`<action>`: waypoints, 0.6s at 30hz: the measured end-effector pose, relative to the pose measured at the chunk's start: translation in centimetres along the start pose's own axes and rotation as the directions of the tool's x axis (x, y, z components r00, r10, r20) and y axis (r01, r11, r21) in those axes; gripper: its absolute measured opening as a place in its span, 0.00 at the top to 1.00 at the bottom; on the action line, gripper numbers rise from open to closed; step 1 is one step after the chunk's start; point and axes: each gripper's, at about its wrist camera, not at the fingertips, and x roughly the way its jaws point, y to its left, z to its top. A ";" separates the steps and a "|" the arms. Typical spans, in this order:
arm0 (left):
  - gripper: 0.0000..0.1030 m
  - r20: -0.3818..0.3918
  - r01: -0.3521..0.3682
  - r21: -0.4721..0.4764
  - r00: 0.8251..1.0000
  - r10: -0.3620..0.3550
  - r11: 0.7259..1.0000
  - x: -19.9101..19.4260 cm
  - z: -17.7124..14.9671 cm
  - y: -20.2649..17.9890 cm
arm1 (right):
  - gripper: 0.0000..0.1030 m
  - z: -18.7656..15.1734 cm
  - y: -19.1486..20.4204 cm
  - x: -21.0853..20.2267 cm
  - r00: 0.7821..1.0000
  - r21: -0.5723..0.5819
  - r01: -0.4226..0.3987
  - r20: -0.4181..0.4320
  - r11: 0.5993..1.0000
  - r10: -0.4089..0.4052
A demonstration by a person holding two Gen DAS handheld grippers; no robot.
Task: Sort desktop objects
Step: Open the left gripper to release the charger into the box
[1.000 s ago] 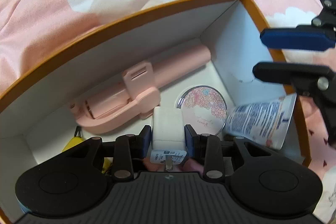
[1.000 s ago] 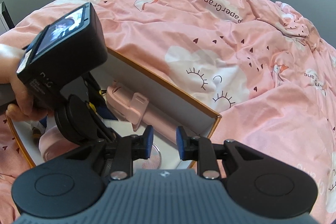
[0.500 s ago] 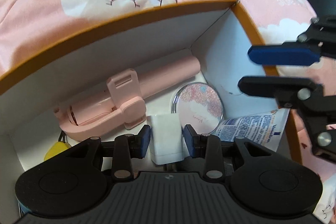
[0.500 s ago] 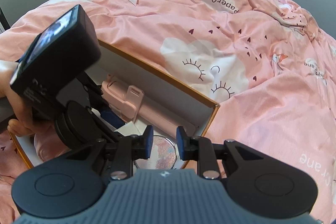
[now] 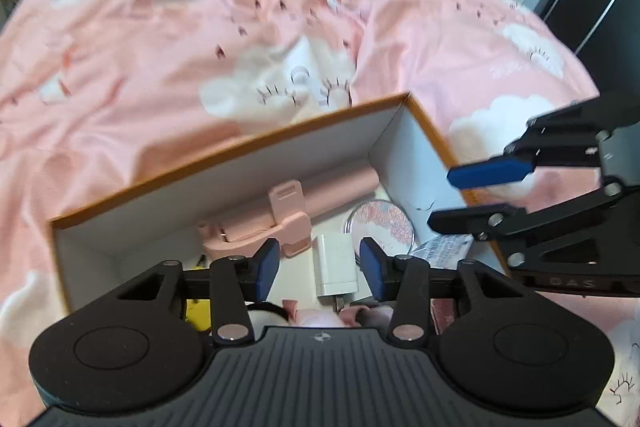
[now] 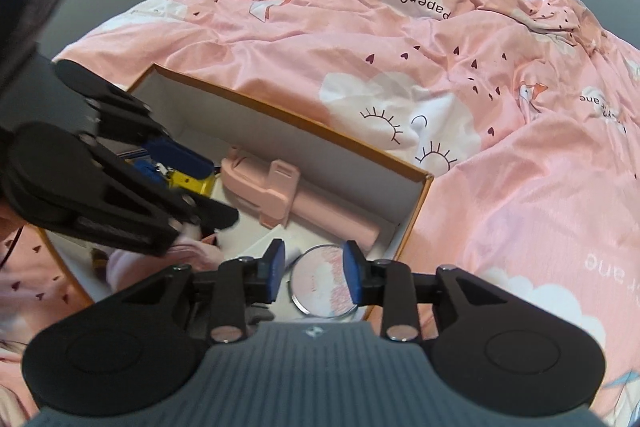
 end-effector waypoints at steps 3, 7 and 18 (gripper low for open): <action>0.48 0.068 -0.050 0.003 0.996 0.050 0.999 -2.6 -0.8 -0.6 | 0.62 -0.9 0.7 -1.2 1.000 0.033 -0.001 0.023 0.999 0.000; 0.44 0.157 -0.101 -0.001 0.982 0.100 0.995 -6.2 -2.6 -1.1 | 0.58 -2.6 2.0 -3.0 0.996 0.075 0.009 0.089 0.997 -0.015; 0.27 0.288 -0.227 -0.088 0.926 0.243 0.970 -9.3 -9.0 -1.9 | 0.52 -7.8 5.5 -4.4 0.964 0.251 0.054 0.240 0.967 -0.116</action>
